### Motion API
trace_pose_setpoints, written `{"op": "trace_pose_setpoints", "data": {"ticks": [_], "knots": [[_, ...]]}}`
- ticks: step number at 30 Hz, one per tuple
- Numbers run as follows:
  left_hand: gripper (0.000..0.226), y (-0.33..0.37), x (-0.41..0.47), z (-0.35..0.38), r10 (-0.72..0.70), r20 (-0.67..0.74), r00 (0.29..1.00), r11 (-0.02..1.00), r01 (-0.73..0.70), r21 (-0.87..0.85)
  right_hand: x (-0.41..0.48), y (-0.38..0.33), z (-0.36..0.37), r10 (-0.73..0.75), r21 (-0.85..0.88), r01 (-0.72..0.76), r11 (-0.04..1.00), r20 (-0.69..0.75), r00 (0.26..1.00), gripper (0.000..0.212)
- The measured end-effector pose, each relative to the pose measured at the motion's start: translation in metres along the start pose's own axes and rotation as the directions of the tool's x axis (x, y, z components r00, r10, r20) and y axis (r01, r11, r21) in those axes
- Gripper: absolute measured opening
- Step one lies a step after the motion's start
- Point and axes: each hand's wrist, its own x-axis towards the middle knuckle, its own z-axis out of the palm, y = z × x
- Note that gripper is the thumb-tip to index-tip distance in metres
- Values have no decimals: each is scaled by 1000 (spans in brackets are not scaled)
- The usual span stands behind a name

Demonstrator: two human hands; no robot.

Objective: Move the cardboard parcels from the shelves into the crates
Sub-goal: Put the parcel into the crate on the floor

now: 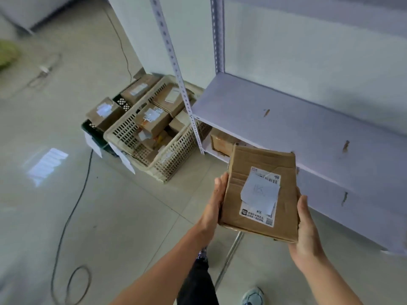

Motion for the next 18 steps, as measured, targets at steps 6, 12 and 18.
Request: {"op": "trace_pose_setpoints", "data": {"ticks": [6,12,18], "knots": [[45,76,-46,-71,81,-24,996,996,-82,-32,-21,-62,100,-37,-54,42,998,80,996,57],[78,127,-60,-191,80,-13,997,996,-80,-38,-15,-72,226,-1,-60,8,998,108,994,57],[86,164,-55,-298,25,-60,998,998,-28,-52,2,-66,338,5,-56,0,998,86,996,74]]}}
